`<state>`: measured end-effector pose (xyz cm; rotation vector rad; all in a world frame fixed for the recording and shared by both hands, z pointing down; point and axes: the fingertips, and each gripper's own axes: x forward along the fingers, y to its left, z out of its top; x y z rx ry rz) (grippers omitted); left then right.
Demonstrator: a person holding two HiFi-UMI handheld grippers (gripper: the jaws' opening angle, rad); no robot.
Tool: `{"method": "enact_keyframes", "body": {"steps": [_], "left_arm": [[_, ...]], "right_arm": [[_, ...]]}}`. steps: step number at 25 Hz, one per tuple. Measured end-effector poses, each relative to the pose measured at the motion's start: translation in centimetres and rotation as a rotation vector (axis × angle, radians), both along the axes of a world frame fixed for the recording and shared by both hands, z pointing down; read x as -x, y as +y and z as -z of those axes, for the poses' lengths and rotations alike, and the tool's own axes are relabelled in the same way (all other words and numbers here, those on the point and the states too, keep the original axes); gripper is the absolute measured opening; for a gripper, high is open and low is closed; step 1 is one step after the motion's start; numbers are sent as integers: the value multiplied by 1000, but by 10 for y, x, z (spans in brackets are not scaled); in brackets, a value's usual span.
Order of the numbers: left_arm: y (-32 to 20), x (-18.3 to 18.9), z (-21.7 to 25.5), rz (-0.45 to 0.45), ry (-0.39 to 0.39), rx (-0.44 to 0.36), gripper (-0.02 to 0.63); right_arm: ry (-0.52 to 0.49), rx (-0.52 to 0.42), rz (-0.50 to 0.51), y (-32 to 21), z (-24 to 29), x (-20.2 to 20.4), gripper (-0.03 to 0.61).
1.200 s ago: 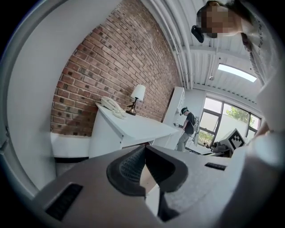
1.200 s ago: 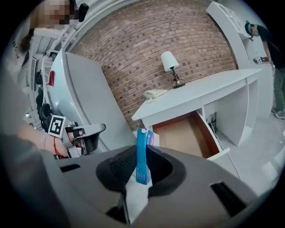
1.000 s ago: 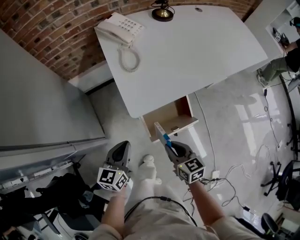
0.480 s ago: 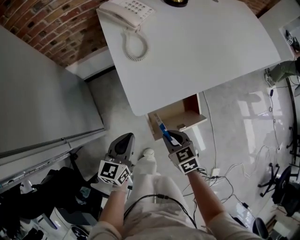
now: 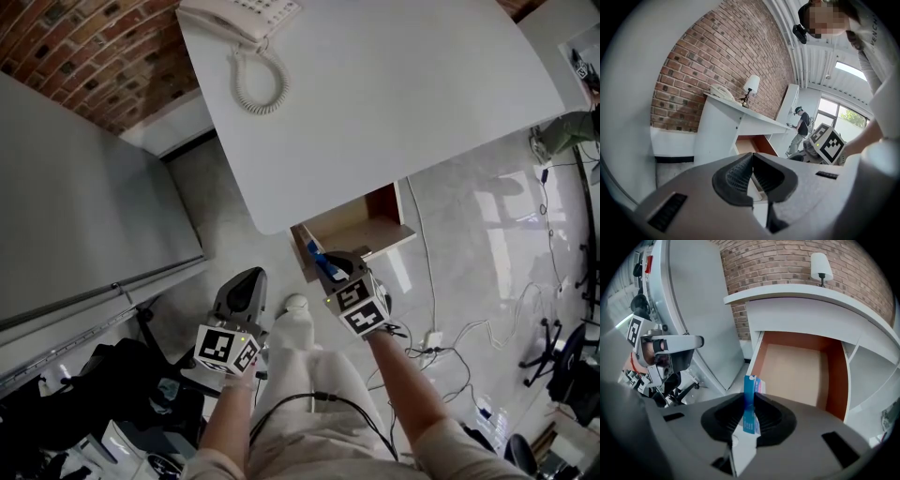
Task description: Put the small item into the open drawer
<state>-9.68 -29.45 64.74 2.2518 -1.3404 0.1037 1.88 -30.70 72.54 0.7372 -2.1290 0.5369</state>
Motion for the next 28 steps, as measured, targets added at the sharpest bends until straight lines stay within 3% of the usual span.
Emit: {"method": "enact_keyframes", "body": {"steps": [16, 28], "left_arm": [[-3, 7, -9, 36, 3, 7, 6], [-4, 9, -13, 36, 3, 7, 6]], "right_arm": [[11, 44, 25, -6, -19, 8, 83], [-50, 50, 3, -3, -14, 12, 97]]}}
